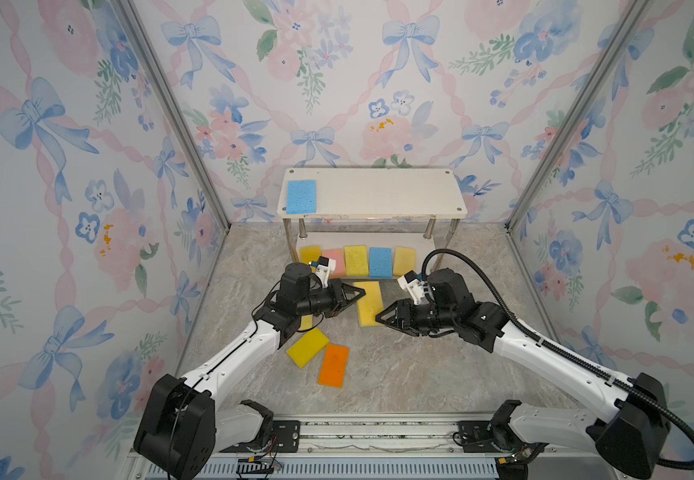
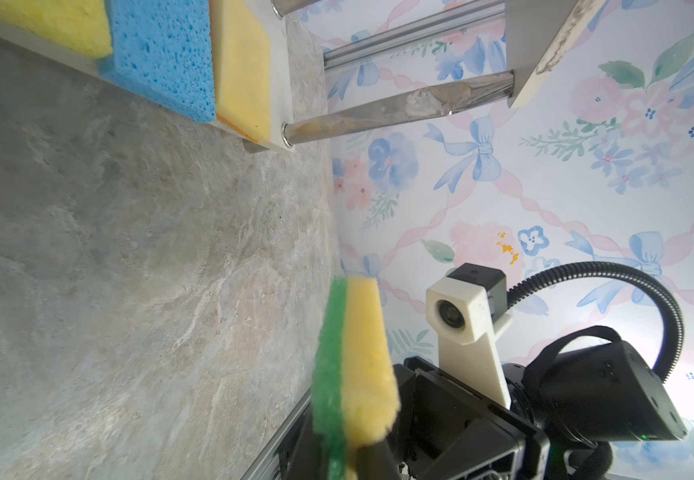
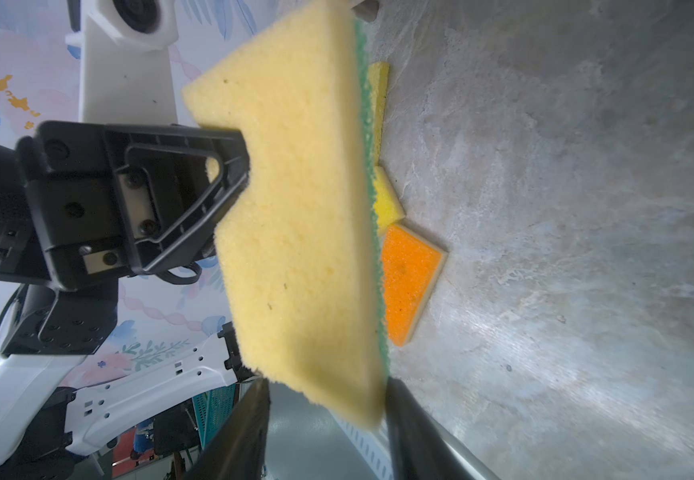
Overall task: Place and organize the cleaning sponges onto the shelf
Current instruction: 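Hold the scrub sponge up with the right gripper while the left gripper approaches, then raise the scrub sponge onto the shelf top with the right gripper while left draws back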
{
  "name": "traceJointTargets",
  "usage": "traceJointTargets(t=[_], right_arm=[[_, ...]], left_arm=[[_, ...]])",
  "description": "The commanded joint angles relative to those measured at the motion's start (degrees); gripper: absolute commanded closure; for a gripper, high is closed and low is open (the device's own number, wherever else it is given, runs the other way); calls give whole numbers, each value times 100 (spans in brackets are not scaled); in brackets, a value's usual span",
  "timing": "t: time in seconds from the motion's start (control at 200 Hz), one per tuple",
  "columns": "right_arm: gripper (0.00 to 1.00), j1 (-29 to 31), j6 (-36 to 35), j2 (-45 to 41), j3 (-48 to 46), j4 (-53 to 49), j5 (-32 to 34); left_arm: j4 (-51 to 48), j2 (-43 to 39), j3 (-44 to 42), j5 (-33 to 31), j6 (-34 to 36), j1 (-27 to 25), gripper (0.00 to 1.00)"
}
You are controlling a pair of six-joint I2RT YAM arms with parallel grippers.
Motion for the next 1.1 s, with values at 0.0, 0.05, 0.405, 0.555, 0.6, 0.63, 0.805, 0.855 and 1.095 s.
traceJointTargets(t=[0.0, 0.05, 0.405, 0.555, 0.6, 0.63, 0.805, 0.855, 1.095], right_arm=[[51, 63, 69, 76, -4, 55, 23], [51, 64, 86, 75, -21, 59, 53], [54, 198, 131, 241, 142, 279, 45], [61, 198, 101, 238, 205, 265, 52], [64, 195, 74, 222, 206, 233, 67], [67, 196, 65, 205, 201, 211, 71], [82, 186, 17, 142, 223, 81, 155], [86, 186, -28, 121, 257, 2, 182], [94, 157, -253, -80, 396, -506, 485]], left_arm=[[218, -149, -124, 133, -78, 81, 91], [226, -175, -135, 139, -88, 102, 91], [276, -193, -175, 196, -158, 127, 92], [283, -196, -184, 186, -168, 128, 92], [281, -202, -182, 182, -170, 122, 92], [281, -206, -195, 184, -177, 120, 92], [301, -182, -198, 172, -194, 120, 92], [301, -183, -183, 168, -193, 120, 92], [290, -253, -218, 122, -227, 197, 51]])
